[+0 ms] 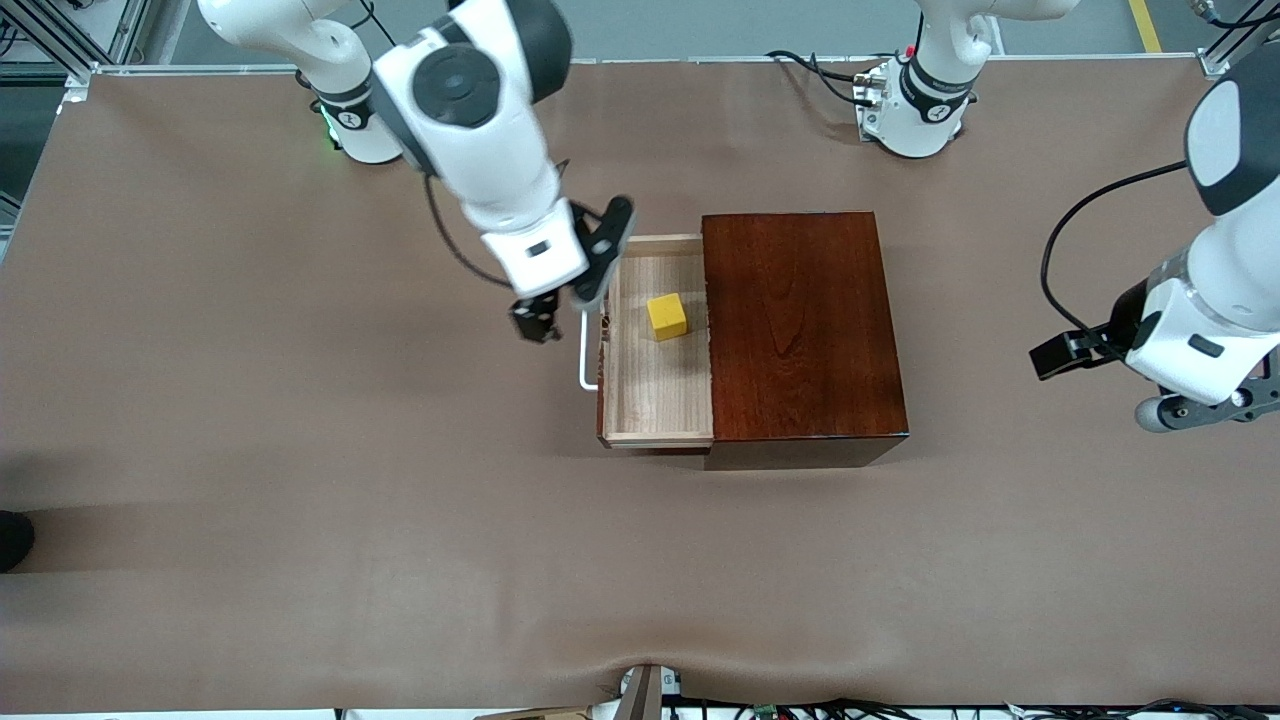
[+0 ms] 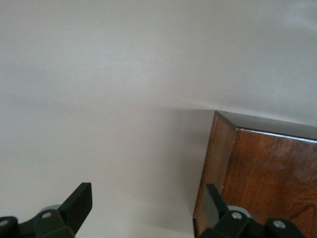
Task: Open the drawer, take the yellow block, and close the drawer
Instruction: 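Lower the right gripper over the yellow cube in the drawer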
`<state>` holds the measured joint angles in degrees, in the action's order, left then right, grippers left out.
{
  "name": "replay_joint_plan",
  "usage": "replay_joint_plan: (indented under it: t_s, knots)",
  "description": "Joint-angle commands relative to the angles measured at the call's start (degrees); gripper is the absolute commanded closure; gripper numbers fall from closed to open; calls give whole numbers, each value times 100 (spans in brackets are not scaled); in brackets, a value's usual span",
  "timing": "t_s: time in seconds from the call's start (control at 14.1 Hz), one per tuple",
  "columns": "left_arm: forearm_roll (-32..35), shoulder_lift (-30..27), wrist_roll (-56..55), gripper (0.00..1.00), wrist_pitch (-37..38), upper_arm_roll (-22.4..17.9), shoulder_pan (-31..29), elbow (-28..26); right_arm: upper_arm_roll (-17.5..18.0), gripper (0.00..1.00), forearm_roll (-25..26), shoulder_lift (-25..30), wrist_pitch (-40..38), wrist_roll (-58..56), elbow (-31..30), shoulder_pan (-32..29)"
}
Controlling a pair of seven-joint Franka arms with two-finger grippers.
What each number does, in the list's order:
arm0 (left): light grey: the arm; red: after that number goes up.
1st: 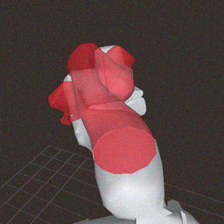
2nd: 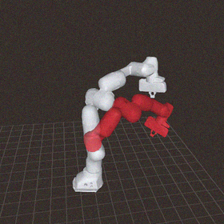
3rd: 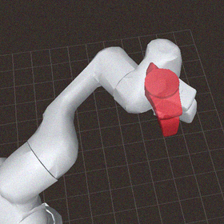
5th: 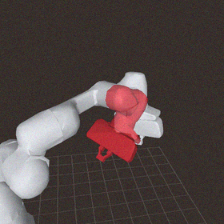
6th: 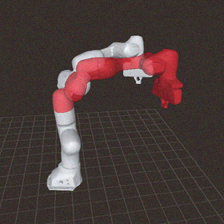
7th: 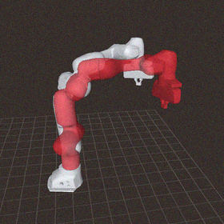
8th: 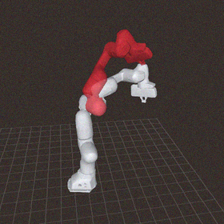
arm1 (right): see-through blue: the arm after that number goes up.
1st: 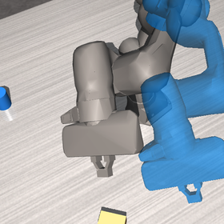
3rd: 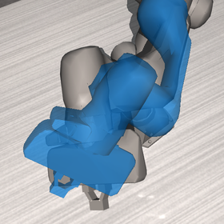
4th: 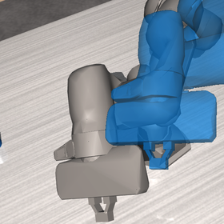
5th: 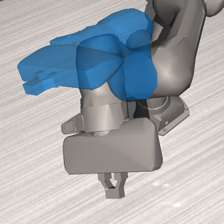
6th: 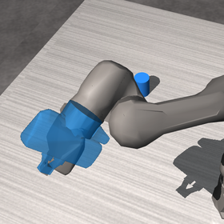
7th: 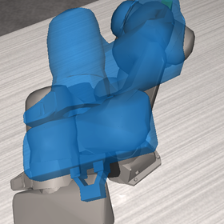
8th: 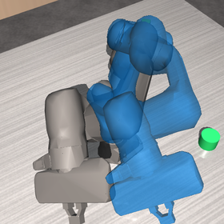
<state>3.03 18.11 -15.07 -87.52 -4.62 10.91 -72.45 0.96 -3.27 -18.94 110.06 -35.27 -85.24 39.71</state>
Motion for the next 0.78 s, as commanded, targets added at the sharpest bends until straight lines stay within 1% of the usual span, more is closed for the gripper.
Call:
replay_joint_plan:
  t_s: [0.0, 0.21, 0.36, 0.57, 0.71]
  knots:
    - [-65, -334, 434, 0, -10, 66, -230, -392, -60, 0, -25, -189, 120, -567, 86, 299]
    - [-66, -518, 532, 0, -19, 66, -221, -542, -60, 0, 10, -312, 209, -823, 95, 616]
    - [-66, -536, 532, 0, -19, 75, -221, -551, -60, 0, -24, -452, 340, -1042, 95, 687]
    - [-66, -501, 532, 0, -37, 75, -213, -551, -60, 0, -42, -750, 621, -991, 95, 897]
    - [-74, -466, 532, 0, -89, 75, -213, -542, -60, 0, -42, -874, 648, -982, 95, 951]
